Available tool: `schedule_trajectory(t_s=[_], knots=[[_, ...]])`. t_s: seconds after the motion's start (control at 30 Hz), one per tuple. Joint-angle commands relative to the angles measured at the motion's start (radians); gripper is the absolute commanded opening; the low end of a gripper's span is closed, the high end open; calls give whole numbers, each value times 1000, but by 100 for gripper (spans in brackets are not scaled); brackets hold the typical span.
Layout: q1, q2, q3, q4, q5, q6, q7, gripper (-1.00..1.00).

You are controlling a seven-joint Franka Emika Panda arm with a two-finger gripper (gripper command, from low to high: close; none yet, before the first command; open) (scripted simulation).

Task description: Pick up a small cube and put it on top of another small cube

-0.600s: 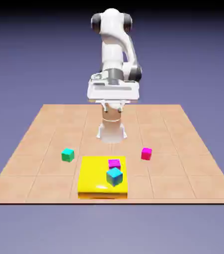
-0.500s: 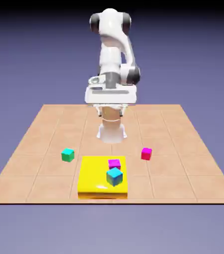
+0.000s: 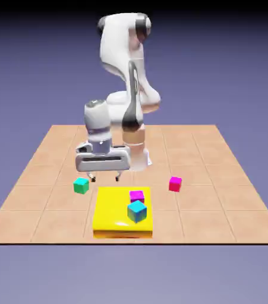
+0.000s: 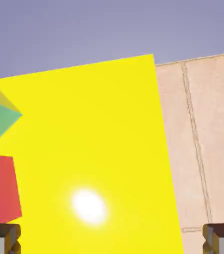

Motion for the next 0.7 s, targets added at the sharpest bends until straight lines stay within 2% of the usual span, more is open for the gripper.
schedule_trajectory(t_s=[0.0,0.5,0.67], knots=[[17,25,-36,4,8,-18,-14,0],[272,393,-569,58,120,-286,-224,0],[156,462,-424,59,228,-228,-297,0]])
